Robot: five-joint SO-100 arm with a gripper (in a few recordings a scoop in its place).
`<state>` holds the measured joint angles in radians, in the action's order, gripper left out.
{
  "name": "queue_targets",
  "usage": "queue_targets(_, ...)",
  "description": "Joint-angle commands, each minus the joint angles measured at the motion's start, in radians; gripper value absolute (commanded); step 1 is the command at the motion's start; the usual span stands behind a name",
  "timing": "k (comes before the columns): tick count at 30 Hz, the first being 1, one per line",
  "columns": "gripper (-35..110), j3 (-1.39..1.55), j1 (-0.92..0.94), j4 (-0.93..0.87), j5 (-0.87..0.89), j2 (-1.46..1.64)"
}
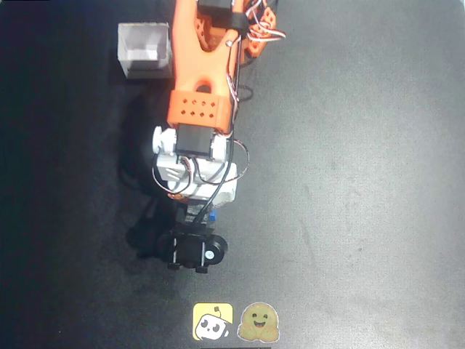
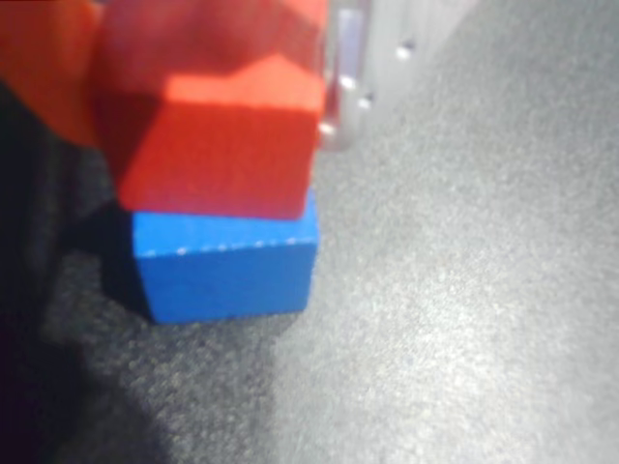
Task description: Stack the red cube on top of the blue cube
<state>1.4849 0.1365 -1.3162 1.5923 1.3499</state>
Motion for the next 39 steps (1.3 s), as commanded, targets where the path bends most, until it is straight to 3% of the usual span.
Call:
queue_targets(1,22,-0.014,-0.002,0.006,-0.015,0.017)
queue_targets(10,31,-0.183,-0.003,-0.089,-0.061,0.034)
queue_targets(13,18,-0.324,-0.003,-0.163,-0.114,0.038)
queue_targets(15,0,-0.417,-0.006,-0.247,-0.115,0.043)
queue_targets(18,0,-0.439,-0.029,-0.333,-0.114,0.109)
queue_targets(22,0,-0.19,-0.037,-0.265,-0.114,0.324)
queue_targets(30,0,0.684,-0.037,0.202,-0.114,0.92)
queue_targets(39,0,1.015,-0.035,0.331,-0.114,1.163)
